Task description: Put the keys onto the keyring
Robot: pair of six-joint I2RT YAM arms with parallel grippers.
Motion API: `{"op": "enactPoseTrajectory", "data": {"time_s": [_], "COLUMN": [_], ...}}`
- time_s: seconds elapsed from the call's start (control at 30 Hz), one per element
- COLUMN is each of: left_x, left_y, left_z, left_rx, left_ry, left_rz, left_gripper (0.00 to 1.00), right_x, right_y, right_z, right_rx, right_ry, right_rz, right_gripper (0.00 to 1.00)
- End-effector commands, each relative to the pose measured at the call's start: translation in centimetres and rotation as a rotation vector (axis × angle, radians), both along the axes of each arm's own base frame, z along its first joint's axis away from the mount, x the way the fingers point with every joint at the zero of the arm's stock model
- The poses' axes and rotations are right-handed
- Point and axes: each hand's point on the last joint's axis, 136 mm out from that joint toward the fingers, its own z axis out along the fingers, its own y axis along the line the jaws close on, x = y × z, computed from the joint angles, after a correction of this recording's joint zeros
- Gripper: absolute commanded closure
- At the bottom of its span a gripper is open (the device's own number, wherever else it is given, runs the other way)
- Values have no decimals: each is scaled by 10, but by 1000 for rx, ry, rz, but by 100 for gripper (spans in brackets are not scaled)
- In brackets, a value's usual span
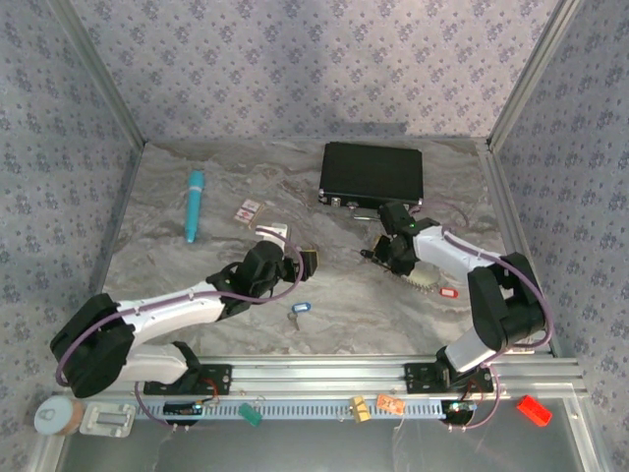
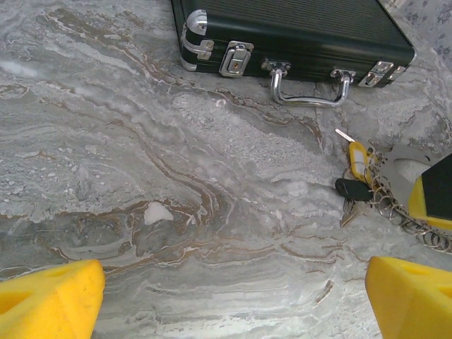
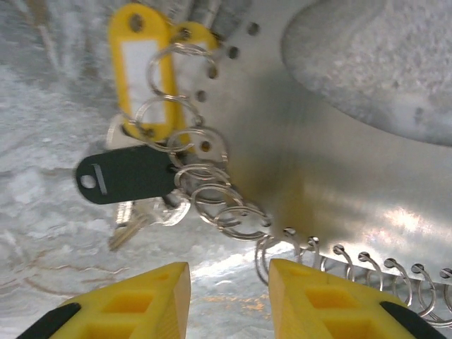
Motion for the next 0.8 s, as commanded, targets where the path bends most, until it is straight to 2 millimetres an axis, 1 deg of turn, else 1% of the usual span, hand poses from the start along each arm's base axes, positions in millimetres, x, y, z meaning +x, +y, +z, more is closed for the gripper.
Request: {"op": "enactPoseTrajectory", "data": {"time_s": [0.0,0.07,0.1,0.17,0.23,0.3,0.33,0.4,0.5,0.6,0.67,0.77], "left_x": [-2,-1,-1,-1,-1,-2,-2,-2,-3,-4,-4,-4], "left_y": [6,7,7,6,6,7,7,8,8,11,12,14], "left_z": [2,2,2,3,3,2,1,0,1,2,3,2], "left_rx": [8,12,13,13,13,13,14,12,13,18,19,18], "left_ry": [-13,-16,-17,-19,-16,-14,-12,-10,-9,-11,-15,-15], "left_rz": [18,20,21,18,16,18,19,21,20,22,26,31], "left_gripper": [5,6,5,6,6,6,5,5,5,5,5,5], "right_x": [14,20,17,19,17,14,13,12,11,13,14,18], "right_y": [-16,-28,-34,-40,-38,-33,-31,-28,-32,-37,-39,-42], "right_z": [35,43,40,35,29,23,20,10,-4,-12,-15,-20], "right_rx": [-110,-220,-259,-293,-302,-288,-270,-244,-228,-215,-199,-163], "right_ry": [-83,-106,-72,-28,11,40,52,79,113,125,123,116], "right_rz": [78,184,221,292,352,394,401,410,393,382,376,376], "right_gripper": [64,63,63,63,62,60,57,47,40,29,24,20]}}
